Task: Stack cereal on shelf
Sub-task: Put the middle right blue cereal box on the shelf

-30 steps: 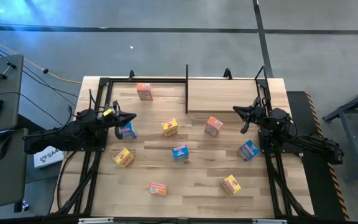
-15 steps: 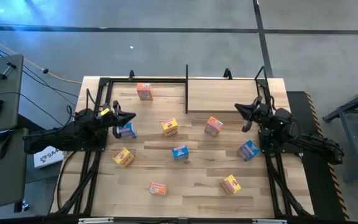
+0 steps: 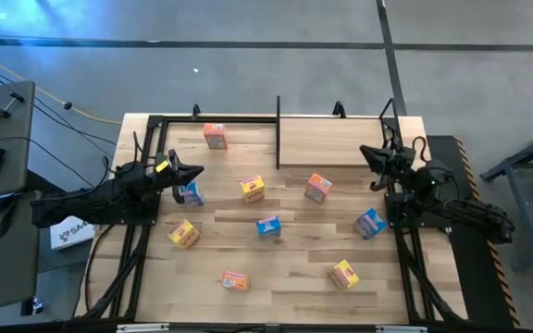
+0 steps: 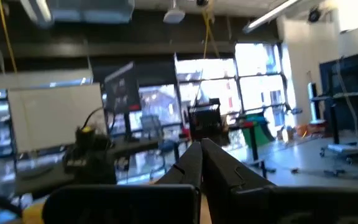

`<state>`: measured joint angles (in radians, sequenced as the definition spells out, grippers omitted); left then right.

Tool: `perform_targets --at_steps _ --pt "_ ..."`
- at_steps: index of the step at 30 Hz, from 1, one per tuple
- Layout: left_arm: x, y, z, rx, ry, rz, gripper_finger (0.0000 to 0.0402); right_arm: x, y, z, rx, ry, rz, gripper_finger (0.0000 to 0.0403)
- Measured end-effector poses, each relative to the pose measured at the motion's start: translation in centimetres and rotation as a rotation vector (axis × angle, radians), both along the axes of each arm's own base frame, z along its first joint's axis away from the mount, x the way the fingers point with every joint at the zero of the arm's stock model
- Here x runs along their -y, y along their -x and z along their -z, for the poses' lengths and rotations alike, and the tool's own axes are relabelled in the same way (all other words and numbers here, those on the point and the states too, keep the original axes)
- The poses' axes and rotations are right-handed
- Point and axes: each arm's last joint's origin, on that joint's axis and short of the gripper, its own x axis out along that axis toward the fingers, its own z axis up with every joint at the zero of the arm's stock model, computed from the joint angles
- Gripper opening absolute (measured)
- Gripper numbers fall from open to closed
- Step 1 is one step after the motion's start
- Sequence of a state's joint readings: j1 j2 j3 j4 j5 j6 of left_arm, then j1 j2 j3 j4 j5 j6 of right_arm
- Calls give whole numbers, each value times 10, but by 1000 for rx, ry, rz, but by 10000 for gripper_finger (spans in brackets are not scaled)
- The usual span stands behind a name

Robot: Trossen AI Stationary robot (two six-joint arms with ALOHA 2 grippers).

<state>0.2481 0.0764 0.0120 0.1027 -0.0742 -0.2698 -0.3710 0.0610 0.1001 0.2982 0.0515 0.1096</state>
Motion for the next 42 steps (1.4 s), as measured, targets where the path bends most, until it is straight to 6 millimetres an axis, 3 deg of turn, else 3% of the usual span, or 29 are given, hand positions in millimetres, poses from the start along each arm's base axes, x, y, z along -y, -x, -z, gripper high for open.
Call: perform_targets --at_steps 8,13,18,22,26,36,42 --pt "0 -1 2 -25 3 -2 3 -4 -27 -16 -273 -127 -4 1" --pt "0 -2 2 -40 -28 -3 1 -14 -44 -39 -495 -252 -5 1" --pt "-1 -2 2 -42 -36 -17 1 -27 -44 -73 -734 -430 48 1" --pt "-1 -2 2 -39 -37 -19 1 -37 -40 -85 -945 -641 74 10" --pt "-1 -2 2 -39 -37 -19 1 -49 -43 -82 -1162 -813 75 56" --pt "-1 -2 3 -47 -35 -19 1 -77 -64 -59 -1436 -1014 111 240" --pt "-1 -1 3 -50 -34 -19 1 -90 -61 -53 -1515 -1073 186 281"
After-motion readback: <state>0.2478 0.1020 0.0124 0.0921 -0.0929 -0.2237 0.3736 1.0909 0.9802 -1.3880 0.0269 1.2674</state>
